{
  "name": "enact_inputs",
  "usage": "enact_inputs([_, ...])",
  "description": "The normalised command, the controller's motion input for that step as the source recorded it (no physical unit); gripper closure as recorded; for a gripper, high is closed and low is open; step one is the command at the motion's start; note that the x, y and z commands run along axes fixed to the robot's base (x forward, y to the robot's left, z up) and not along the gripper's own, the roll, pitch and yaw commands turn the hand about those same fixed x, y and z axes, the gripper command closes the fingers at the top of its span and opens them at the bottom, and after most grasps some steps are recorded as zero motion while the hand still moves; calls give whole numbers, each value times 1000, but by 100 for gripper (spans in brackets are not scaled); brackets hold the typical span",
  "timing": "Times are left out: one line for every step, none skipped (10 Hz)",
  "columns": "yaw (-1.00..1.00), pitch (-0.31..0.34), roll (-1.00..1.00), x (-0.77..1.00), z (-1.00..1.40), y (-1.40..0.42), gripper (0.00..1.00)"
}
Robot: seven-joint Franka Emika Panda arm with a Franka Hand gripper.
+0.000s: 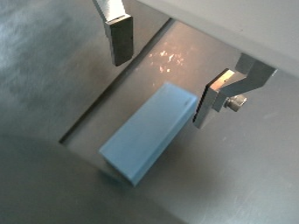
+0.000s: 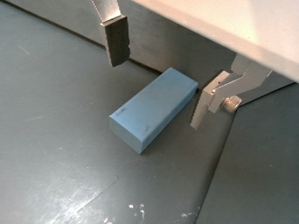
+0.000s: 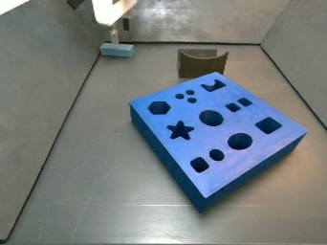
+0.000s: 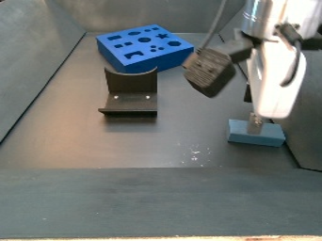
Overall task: Pick up the rectangle object. Move up. Place the rectangle object on the fixture. Regrasp the rectangle object. Move to above the board. Insert the rectangle object.
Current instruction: Pick up the rectangle object.
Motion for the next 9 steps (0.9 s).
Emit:
enact_inputs([129,0,23,-214,-514,77,0])
enact_inputs([223,-71,0,-346,-680,66,0])
enact_inputs([0,0,0,0,-60,0,0])
enact_inputs([0,-100,74,-243,-766,0,0])
enact_inputs([0,0,0,0,-20,0,0])
enact_inputs([37,0,0,0,-357,0,0])
enact_inputs([86,-17,-186,0,-654,49,0])
enact_inputs([57,-89,-126,0,-643,0,0])
enact_inputs([0,-26,0,0,-66,0,0])
